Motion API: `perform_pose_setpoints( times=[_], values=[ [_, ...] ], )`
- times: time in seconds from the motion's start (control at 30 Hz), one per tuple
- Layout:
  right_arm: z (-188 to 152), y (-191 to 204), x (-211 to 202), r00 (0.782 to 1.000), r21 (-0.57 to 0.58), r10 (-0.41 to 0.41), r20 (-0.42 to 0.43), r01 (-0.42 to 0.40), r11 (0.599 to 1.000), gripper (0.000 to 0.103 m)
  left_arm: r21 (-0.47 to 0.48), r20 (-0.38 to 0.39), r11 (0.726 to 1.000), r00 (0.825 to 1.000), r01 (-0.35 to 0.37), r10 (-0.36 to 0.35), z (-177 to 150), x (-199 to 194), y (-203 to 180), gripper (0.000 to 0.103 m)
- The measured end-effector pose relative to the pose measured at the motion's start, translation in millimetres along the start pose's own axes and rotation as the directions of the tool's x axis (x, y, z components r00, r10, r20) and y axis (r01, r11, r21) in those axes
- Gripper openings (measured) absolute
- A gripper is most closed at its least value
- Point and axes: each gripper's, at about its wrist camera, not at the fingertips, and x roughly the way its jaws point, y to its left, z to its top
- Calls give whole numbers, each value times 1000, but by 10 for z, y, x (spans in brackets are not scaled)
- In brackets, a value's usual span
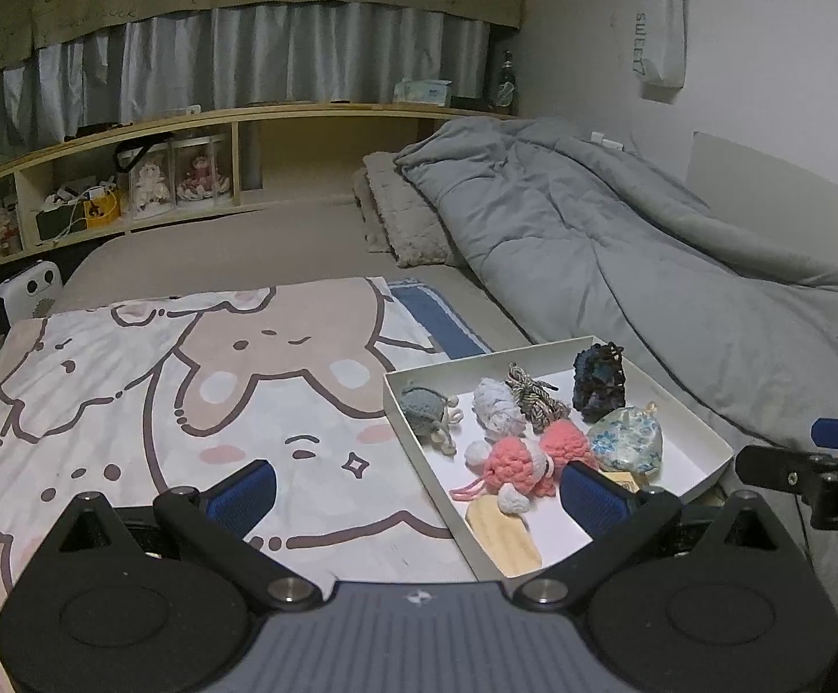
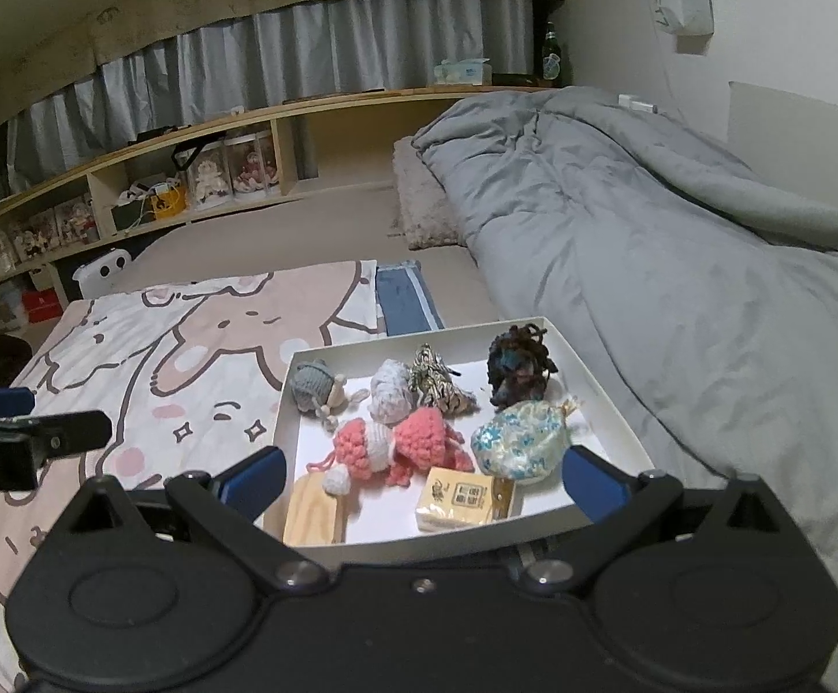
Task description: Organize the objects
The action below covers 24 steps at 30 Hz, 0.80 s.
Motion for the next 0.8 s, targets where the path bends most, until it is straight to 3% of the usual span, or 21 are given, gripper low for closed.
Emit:
perform_pose_setpoints(
  times=[0.3, 0.8],
  values=[
    [-111, 32, -59, 1000, 15, -14, -5, 14, 1000, 103, 49, -23, 997, 998, -52, 53, -115, 17, 23, 103],
    [-218, 7, -52, 999, 46, -49, -19, 50, 998, 103, 14, -51, 1000, 999, -9, 9, -163, -42, 99, 103]
  ],
)
